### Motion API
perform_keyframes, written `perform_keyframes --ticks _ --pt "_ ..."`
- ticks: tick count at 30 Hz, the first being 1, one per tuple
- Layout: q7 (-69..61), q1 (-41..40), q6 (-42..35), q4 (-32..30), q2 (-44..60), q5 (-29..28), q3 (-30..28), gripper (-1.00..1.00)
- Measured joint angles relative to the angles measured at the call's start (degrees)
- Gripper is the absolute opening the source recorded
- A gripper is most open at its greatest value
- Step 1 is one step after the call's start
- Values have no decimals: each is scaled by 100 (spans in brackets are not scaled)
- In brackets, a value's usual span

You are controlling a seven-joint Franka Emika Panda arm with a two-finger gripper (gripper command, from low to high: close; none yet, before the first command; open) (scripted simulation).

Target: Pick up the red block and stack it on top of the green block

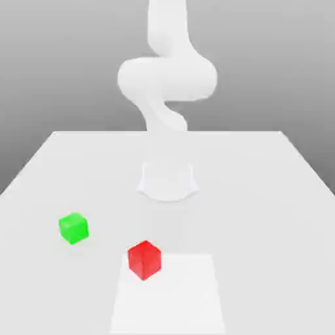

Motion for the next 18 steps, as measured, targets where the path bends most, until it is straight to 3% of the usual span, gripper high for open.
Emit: perform_keyframes --ticks 18 --pt "3344 -1198 2723 -2884 3823 57 531 0"
